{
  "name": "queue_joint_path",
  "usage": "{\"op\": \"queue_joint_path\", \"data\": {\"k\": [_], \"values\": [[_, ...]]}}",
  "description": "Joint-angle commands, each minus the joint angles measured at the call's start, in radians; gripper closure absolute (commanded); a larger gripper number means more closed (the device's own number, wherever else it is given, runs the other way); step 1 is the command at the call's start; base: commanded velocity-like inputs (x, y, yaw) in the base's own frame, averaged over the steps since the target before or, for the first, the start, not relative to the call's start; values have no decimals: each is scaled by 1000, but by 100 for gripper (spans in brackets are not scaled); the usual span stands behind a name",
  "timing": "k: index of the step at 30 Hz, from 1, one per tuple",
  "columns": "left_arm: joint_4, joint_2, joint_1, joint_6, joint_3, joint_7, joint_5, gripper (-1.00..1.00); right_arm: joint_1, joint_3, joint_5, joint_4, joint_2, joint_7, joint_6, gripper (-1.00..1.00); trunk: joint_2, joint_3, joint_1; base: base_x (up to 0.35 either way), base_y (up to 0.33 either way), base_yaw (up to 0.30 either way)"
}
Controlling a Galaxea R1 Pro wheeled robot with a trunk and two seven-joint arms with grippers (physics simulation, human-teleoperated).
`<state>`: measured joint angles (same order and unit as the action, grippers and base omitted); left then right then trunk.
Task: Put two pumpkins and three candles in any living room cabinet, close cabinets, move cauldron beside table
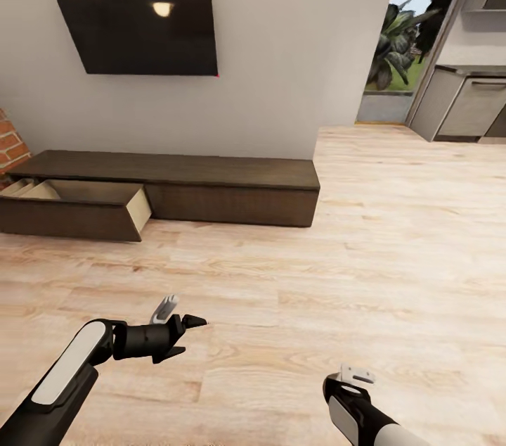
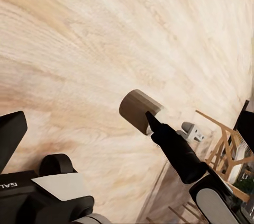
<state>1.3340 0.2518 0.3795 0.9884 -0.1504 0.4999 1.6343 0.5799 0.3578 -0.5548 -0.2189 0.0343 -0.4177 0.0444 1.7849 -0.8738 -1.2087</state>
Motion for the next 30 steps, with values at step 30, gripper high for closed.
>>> {"op": "queue_joint_path", "data": {"k": [30], "values": [[1, 0, 1, 0, -2, 11, 9, -100, 1, 9, -5, -2, -1, -7, 5, 100, 0, -1, 0, 0, 0, 286]]}}
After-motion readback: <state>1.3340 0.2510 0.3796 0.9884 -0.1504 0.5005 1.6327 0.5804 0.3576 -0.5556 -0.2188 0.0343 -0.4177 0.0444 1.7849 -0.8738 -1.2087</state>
